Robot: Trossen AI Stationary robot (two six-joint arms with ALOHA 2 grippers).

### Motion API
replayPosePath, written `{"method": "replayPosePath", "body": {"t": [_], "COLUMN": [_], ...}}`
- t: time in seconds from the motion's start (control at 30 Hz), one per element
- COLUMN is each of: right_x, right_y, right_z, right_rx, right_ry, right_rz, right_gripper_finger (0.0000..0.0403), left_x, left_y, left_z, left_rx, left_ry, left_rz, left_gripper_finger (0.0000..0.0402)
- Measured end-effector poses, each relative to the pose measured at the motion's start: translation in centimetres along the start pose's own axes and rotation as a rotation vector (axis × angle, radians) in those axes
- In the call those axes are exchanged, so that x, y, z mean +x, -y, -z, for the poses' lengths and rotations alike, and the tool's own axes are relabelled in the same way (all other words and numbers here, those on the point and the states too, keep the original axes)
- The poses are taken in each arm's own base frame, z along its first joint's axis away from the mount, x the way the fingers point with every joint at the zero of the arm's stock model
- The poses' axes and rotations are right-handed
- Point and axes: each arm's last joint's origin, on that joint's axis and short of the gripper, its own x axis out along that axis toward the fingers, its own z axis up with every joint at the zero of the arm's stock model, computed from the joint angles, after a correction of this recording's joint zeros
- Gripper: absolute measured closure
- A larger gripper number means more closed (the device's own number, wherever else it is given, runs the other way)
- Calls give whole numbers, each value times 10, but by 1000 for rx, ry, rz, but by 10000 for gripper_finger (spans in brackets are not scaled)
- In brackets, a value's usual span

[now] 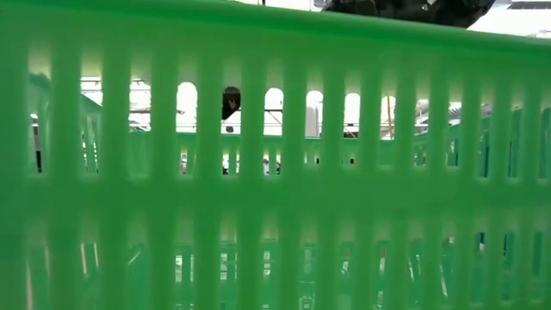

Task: Pick & Place Travel size toiletries
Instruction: Put the gray deodorant into the red bin

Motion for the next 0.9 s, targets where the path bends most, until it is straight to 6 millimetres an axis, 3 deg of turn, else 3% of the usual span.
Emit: {"method": "replayPosePath", "body": {"t": [0.3,0.47,0.9], "right_x": [0,0,0], "right_y": [-6,-8,-7], "right_z": [7,6,5], "right_rx": [47,19,-12], "right_ry": [-78,-73,-60], "right_rz": [-44,-48,-44], "right_gripper_finger": [181,186,289], "left_x": [0,0,0], "left_y": [0,1,1], "left_z": [0,0,0], "left_rx": [-2,-1,-4], "left_ry": [-6,-7,-10], "left_rz": [9,14,24], "left_gripper_finger": [193,207,197]}}
